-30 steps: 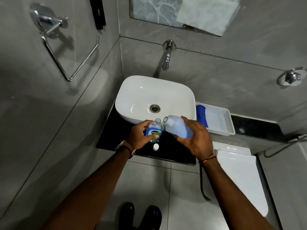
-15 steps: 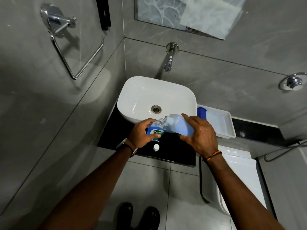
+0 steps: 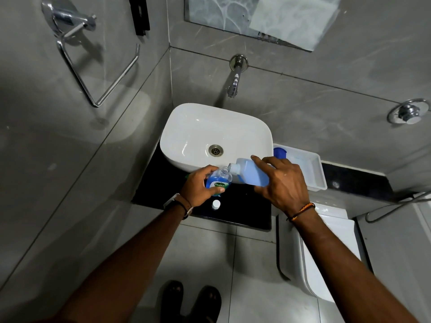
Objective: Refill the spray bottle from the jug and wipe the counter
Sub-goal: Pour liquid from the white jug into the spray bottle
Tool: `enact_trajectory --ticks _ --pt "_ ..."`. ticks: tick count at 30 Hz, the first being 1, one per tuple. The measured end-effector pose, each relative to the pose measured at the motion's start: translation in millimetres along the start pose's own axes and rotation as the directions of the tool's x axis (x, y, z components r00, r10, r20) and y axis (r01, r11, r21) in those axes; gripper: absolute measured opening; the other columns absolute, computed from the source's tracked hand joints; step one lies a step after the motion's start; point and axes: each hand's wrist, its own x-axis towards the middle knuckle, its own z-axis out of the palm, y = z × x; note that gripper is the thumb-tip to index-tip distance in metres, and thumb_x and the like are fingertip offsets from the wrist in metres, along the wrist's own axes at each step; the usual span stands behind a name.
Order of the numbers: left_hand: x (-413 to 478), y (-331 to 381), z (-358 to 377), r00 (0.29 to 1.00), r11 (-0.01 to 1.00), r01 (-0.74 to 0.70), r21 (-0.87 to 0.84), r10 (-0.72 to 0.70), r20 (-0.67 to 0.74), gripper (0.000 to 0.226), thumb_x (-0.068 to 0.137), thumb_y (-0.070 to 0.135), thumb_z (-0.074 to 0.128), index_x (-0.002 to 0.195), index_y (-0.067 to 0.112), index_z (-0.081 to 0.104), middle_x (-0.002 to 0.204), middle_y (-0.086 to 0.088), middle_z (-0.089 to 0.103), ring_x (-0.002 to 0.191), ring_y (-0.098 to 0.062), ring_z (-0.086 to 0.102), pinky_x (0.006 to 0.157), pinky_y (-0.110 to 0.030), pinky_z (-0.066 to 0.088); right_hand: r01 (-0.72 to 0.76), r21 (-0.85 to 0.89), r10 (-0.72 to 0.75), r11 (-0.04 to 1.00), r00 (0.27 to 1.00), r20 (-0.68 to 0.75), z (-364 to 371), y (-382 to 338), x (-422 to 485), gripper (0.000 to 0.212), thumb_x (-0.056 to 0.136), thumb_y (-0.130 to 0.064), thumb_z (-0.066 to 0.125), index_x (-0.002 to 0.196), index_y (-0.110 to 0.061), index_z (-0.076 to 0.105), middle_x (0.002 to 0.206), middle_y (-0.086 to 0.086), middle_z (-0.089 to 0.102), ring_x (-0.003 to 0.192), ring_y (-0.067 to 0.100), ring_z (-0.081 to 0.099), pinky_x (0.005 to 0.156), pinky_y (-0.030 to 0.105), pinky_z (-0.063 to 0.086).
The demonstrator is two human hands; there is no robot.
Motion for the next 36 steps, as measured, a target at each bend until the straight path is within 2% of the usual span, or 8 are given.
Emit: enact_trajectory --ticks 2,7,13,22,36 --pt "1.2 -0.7 1.7 1.000 1.000 -0.001 0.002 0.001 -0.001 0.050 0.070 0.018 0.091 0.113 0.015 0.065 0.097 0.004 0.072 0.085 0.000 0.069 0.073 -0.008 0.052 -0.004 -0.016 0.004 1.000 1.000 0.014 -3.0 -0.3 0.6 0.086 0.068 -0.050 0.088 0.145 -0.027 0.056 0.125 0.005 0.070 0.102 0.035 0.066 0.079 0.045 0.055" --pt "2.8 -2.6 3.0 1.000 0.999 -0.019 0.027 0.019 0.007 0.052 0.071 0.022 0.090 0.115 0.015 0.064 0.103 0.000 0.073 0.092 -0.012 0.071 0.078 -0.015 0.057 -0.008 -0.054 0.010 0.998 0.999 0.043 -10.5 -2.5 1.3 0.085 0.070 -0.050 0.086 0.146 -0.029 0.055 0.127 0.003 0.068 0.107 0.034 0.065 0.085 0.046 0.052" --pt "3.2 -2.5 2.8 1.000 1.000 -0.021 0.011 0.021 -0.003 0.051 0.071 0.022 0.090 0.114 0.016 0.064 0.100 0.004 0.072 0.089 -0.007 0.069 0.075 -0.010 0.054 -0.007 -0.091 0.012 0.996 0.998 0.056 -18.6 -7.1 4.9 0.085 0.069 -0.047 0.086 0.146 -0.029 0.055 0.127 0.002 0.068 0.107 0.034 0.065 0.084 0.045 0.050" --pt "2.7 -4.6 0.2 1.000 0.999 -0.023 0.035 0.023 -0.015 0.051 0.073 0.023 0.089 0.116 0.014 0.064 0.105 -0.002 0.073 0.094 -0.017 0.070 0.080 -0.024 0.060 0.005 -0.137 0.001 0.991 0.999 0.048 -22.2 -12.8 9.6 0.087 0.065 -0.050 0.087 0.144 -0.030 0.056 0.123 0.000 0.070 0.103 0.033 0.067 0.084 0.044 0.049" --pt "-1.3 -4.8 0.5 1.000 1.000 0.007 0.030 -0.006 -0.026 0.050 0.072 0.025 0.089 0.114 0.016 0.065 0.102 0.002 0.073 0.091 -0.010 0.070 0.076 -0.013 0.055 0.007 -0.160 0.007 0.987 0.996 0.092 -26.8 -20.2 12.2 0.087 0.068 -0.056 0.085 0.145 -0.031 0.054 0.125 0.000 0.069 0.104 0.033 0.067 0.088 0.047 0.048"
